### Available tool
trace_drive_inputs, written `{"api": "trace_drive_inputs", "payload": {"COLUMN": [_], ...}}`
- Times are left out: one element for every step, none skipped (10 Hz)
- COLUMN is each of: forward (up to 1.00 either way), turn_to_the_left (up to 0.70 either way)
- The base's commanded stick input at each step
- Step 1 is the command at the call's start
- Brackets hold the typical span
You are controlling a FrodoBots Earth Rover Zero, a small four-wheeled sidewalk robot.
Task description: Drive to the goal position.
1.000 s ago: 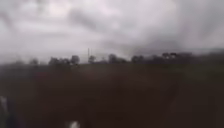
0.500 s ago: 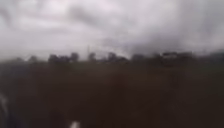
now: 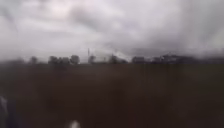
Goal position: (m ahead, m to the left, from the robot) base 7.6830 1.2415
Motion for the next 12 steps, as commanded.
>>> {"api": "trace_drive_inputs", "payload": {"forward": [0.7, 0.7, 0.7, 0.7, 0.7, 0.7, 0.7, 0.7, 0.7, 0.7, 0.7, 0.7], "turn_to_the_left": [0.0, 0.0, 0.0, 0.0, 0.0, 0.0, 0.0, 0.0, 0.0, 0.0, 0.0, 0.0]}}
